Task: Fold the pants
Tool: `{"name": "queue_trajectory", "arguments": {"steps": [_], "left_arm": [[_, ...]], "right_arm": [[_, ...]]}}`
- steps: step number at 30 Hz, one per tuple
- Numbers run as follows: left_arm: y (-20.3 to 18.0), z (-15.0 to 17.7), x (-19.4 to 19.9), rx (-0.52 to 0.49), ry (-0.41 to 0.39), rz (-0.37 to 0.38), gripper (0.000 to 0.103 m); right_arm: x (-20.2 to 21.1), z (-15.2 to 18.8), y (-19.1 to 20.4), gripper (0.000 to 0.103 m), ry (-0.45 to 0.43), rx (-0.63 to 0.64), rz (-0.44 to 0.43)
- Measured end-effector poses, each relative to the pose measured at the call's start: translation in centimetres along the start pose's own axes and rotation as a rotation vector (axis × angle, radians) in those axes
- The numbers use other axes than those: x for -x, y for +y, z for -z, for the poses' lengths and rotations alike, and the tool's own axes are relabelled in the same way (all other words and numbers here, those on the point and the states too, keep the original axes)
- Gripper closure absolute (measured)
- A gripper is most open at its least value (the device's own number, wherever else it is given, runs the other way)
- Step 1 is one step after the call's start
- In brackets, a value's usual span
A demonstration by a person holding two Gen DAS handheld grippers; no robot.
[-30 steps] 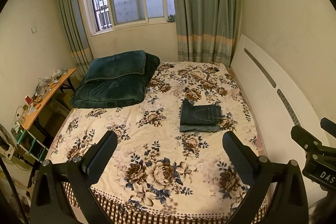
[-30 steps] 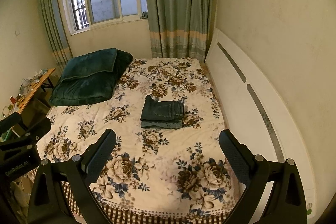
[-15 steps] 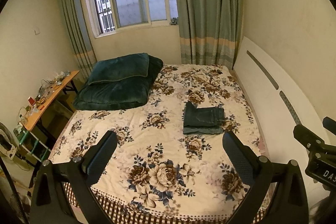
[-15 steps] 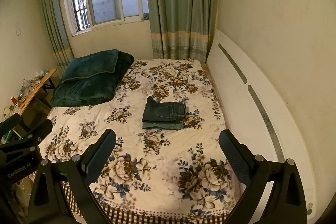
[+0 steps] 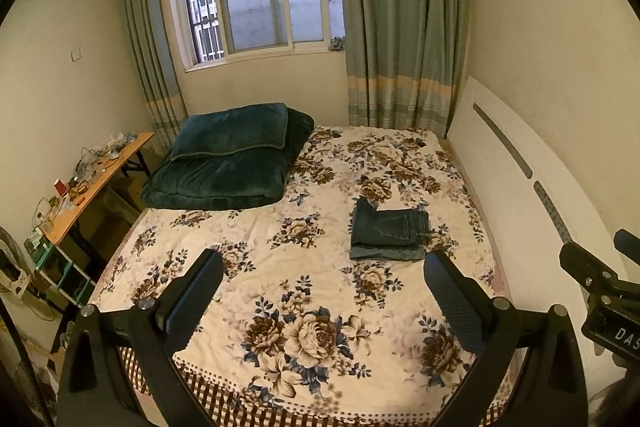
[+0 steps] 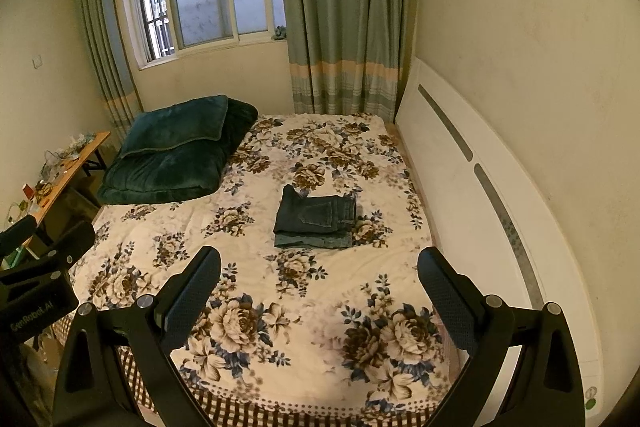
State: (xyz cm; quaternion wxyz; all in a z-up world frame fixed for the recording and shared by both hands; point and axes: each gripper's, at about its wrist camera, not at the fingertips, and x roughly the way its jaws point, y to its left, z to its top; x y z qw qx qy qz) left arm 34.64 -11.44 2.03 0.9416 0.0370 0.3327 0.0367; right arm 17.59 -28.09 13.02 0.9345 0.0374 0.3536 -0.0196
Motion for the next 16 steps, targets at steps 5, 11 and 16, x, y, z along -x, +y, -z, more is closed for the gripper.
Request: {"name": "queue_trajectory", "arguments": {"steps": [5, 11, 16], "left_arm": [[0.0, 0.0, 0.0, 0.003, 0.000, -0.002, 0.000], [0.0, 0.1, 0.1, 0.002, -0.002, -0.001, 0.000], [-0.4, -0.5, 0.0, -0.005, -0.015, -0.004, 0.000]], "right_arm": [[0.0, -0.1, 0.2, 0.002, -0.002, 0.000, -0.001], [-0.1, -0.6, 0.8, 0.002, -0.002, -0.002, -0.007], [0.0, -0.5, 0.8, 0.002, -0.004, -0.001, -0.003]]}}
